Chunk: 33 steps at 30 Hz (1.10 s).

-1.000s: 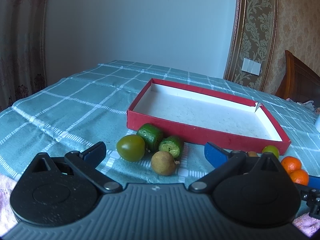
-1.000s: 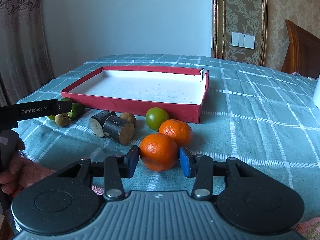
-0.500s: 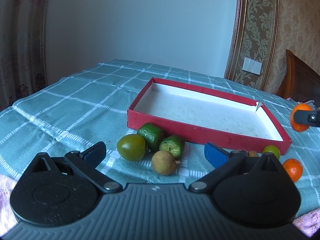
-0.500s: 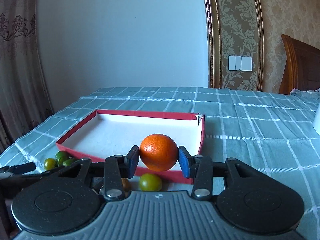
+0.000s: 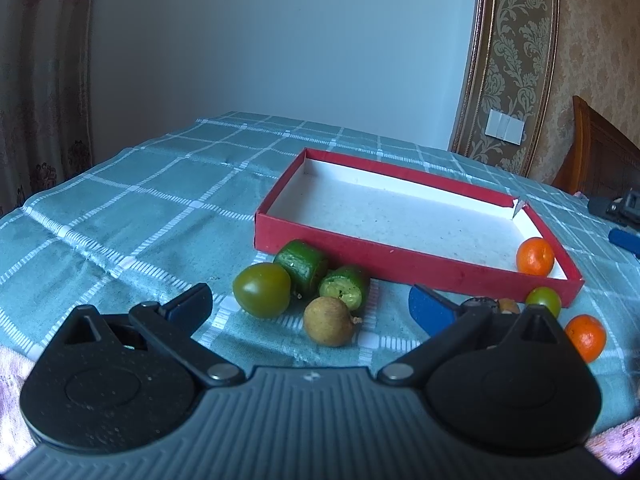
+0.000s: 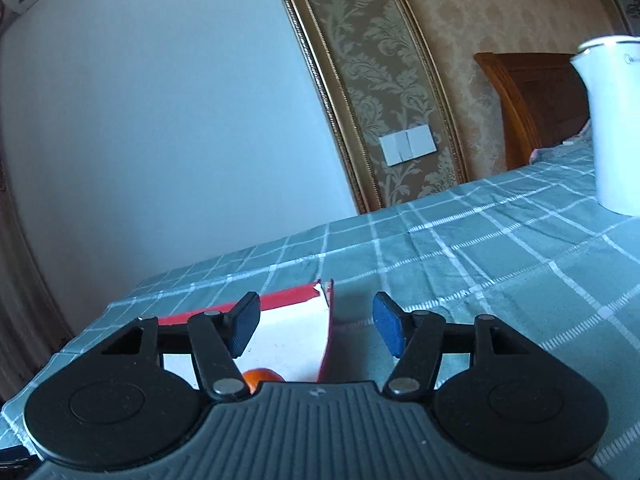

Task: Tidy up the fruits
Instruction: 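Carry the tangerine over the red tray and open the right gripper, then move the left gripper toward the brown kiwi beside the cucumber pieces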

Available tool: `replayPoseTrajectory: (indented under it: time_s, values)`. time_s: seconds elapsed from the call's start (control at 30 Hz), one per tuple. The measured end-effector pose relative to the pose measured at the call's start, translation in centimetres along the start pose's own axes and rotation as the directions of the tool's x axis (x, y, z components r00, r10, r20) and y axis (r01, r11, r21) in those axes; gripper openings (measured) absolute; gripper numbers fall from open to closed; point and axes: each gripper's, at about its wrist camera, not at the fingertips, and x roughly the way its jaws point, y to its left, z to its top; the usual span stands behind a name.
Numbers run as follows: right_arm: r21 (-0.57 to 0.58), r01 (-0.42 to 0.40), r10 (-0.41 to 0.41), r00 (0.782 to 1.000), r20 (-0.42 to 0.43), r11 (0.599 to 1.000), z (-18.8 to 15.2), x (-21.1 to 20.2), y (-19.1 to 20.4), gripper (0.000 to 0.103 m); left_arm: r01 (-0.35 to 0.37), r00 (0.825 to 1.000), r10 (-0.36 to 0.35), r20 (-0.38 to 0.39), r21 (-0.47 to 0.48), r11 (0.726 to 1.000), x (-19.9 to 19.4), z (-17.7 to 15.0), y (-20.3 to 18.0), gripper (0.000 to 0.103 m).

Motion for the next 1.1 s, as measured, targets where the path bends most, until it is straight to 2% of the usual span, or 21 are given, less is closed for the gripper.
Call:
replayPoseTrajectory:
  time_s: [0.03, 0.07, 0.17, 0.23, 0.3, 0.4, 0.63, 0.77, 0.97, 1.07, 1.1]
  values:
    - [0.015, -0.005, 0.005, 1.0, -0.025, 1.0, 0.1, 0.3, 0.0, 0.062, 0.009, 1.0, -0.009, 0.002, -0.01, 1.0, -0.1, 0.0, 0.2, 0.103]
    - [0.01, -0.025, 0.026, 1.0, -0.013, 1.0, 0.2, 0.1, 0.1, 0.062, 0.017, 1.0, -0.017, 0.004, -0.023, 1.0, -0.2, 0.1, 0.5, 0.103]
    - [-0.095, 0.003, 0.004, 0.998, 0.068, 0.995, 0.0, -0.8, 1.7, 0.062, 0.014, 1.0, -0.014, 0.011, -0.025, 1.0, -0.8, 0.0, 1.0, 0.103]
    - [-0.111, -0.007, 0.018, 0.995, 0.096, 0.994, 0.0, -1.2, 2.1, 0.065, 0.005, 1.0, -0.005, 0.029, -0.006, 1.0, -1.6, -0.1, 1.3, 0.103]
    - [-0.109, -0.008, 0.019, 0.994, 0.104, 0.994, 0.1, -1.4, 2.1, 0.073, 0.001, 0.997, -0.004, 0.073, 0.041, 0.999, -2.7, -0.4, 1.4, 0.103]
    - [-0.084, -0.007, 0.015, 0.996, 0.093, 0.996, 0.2, -1.2, 1.8, 0.073, -0.004, 0.991, -0.013, 0.136, 0.119, 0.993, -4.0, -1.0, 1.3, 0.103]
    - [-0.075, 0.008, 0.0, 0.995, 0.103, 0.997, 0.2, -1.3, 1.7, 0.073, -0.013, 0.988, -0.023, 0.152, 0.23, 0.973, -4.7, -1.9, -0.5, 0.103]
    - [-0.11, 0.017, -0.004, 0.994, 0.11, 0.994, -0.1, -1.4, 2.2, 0.073, 0.029, 0.989, -0.063, 0.134, 0.24, 0.97, -4.5, -1.7, -1.5, 0.103]
    - [-0.122, 0.021, -0.006, 0.992, 0.123, 0.992, -0.1, -1.5, 2.4, 0.074, 0.135, 0.985, -0.157, 0.069, 0.247, 0.96, -3.8, -1.3, -2.4, 0.102]
    - [-0.122, 0.023, -0.008, 0.992, 0.123, 0.992, 0.0, -1.4, 2.4, 0.074, 0.159, 0.983, -0.177, 0.048, 0.252, 0.955, -3.4, -1.2, -2.6, 0.095]
    - [-0.122, 0.022, -0.007, 0.992, 0.123, 0.992, 0.0, -1.4, 2.4, 0.074, 0.171, 0.982, -0.184, 0.033, 0.248, 0.954, -3.2, -1.1, -2.6, 0.088]
